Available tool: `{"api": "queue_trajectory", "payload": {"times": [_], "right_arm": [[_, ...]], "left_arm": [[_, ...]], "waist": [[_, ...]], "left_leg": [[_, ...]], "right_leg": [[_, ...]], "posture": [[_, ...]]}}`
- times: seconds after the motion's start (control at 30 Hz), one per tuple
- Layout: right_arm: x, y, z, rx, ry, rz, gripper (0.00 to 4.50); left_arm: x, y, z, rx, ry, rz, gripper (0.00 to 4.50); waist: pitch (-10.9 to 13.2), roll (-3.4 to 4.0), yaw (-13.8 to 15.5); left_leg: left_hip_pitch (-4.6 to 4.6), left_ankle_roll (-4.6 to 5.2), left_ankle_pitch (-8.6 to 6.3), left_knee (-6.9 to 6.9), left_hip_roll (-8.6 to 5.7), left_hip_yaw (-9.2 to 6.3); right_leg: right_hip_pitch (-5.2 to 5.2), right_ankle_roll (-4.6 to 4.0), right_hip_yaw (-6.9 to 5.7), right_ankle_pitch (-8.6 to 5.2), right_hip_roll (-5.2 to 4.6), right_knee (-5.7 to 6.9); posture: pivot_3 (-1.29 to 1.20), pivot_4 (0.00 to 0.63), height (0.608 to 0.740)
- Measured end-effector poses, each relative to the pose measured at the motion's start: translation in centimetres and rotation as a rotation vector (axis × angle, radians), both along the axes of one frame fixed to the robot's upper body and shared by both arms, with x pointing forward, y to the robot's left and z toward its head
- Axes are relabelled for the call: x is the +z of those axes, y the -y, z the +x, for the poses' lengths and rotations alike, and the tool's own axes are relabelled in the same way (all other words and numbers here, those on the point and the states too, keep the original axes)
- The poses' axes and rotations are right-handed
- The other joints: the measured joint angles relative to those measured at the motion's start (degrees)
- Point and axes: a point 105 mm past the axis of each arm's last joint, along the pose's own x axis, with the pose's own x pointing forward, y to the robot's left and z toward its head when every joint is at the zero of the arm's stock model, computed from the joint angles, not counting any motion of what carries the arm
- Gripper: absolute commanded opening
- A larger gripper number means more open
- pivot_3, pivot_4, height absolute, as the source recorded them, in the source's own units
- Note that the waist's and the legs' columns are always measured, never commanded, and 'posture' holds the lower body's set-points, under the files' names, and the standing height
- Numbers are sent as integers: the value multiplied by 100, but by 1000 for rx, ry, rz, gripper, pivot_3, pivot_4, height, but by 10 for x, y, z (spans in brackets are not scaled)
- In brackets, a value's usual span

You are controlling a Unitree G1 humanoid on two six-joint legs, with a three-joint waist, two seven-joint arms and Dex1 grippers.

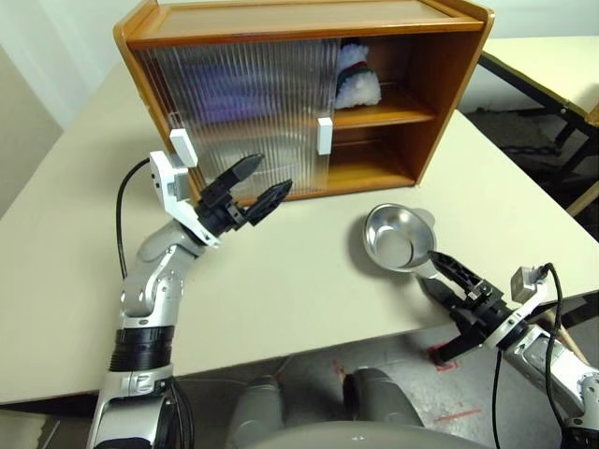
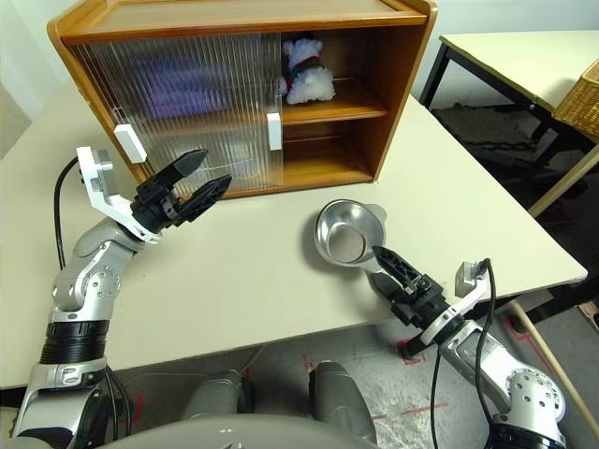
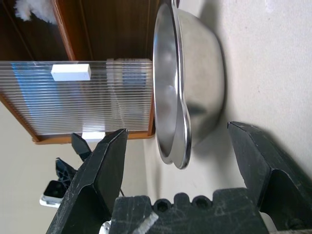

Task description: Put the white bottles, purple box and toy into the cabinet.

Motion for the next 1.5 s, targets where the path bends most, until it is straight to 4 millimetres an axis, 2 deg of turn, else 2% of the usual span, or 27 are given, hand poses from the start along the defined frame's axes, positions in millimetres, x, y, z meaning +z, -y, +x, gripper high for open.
{"api": "queue_trajectory", "payload": {"times": [0.1,0.23,0.4,0.43,0.47,0.67,0.87,0.97,1.17,1.23,1.3,1.4,1.5], "right_arm": [[-3,2,1,-2,-6,12,3806],[-13,10,-1,-4,-30,2,2374],[-5,8,1,32,29,29,473],[-3,8,2,41,37,32,138],[-2,9,2,46,43,34,30],[-1,14,7,33,55,50,30],[1,12,11,22,54,67,30],[12,8,23,19,83,92,30],[47,-3,53,-24,171,191,30],[56,-6,60,-33,189,204,30],[64,-9,68,-40,205,214,30],[71,-11,78,-39,221,225,30],[68,-11,87,-45,205,239,30]], "left_arm": [[0,0,0,0,0,1,4500],[1,-1,0,3,2,4,4500],[1,-3,1,15,1,5,4500],[1,-3,1,15,1,5,4500],[1,-3,1,16,1,5,4500],[1,-3,1,17,0,5,4500],[1,-3,1,17,0,4,4500],[1,-2,1,16,0,4,4500],[1,-2,1,16,-1,2,4500],[1,-2,1,19,-1,2,4500],[1,-2,1,19,-1,2,4500],[1,-2,1,22,-1,2,4500],[1,-3,1,24,0,3,4500]], "waist": [[3,-5,0],[3,-5,13],[-4,-38,-12],[-5,-52,-17],[-9,-65,-19],[0,-50,2],[8,-36,-11],[19,-16,-24],[18,-2,8],[15,4,24],[13,6,24],[13,6,43],[13,6,80]], "left_leg": [[-1,0,0,1,0,0],[0,0,0,0,-2,0],[2,0,0,-3,0,2],[5,-1,0,-1,1,3],[7,-1,-1,-1,3,3],[-1,-2,-1,-4,8,3],[-12,-1,-1,-33,7,9],[-4,-1,0,-41,6,10],[3,7,4,-43,3,7],[-2,24,14,-44,4,-1],[-10,36,20,-45,3,-3],[-31,64,-10,-39,-4,-2],[-41,78,-28,-35,-8,0]], "right_leg": [[1,1,1,0,0,0],[-1,1,0,0,-1,0],[6,3,2,0,0,-1],[10,5,3,2,0,-5],[13,6,3,2,0,-13],[9,7,-3,3,-9,-83],[11,9,-2,4,-10,-103],[6,19,-2,11,-5,-102],[-8,38,4,56,4,-51],[-8,91,-1,66,8,-42],[-14,101,0,46,9,-43],[-21,114,1,33,1,-46],[-27,107,1,38,-5,-51]], "posture": [[84,0,740],[86,0,740],[83,0,740],[83,0,740],[81,0,740],[79,0,740],[79,0,740],[80,0,740],[95,0,740],[100,0,740],[103,0,740],[116,0,740],[129,0,740]]}}
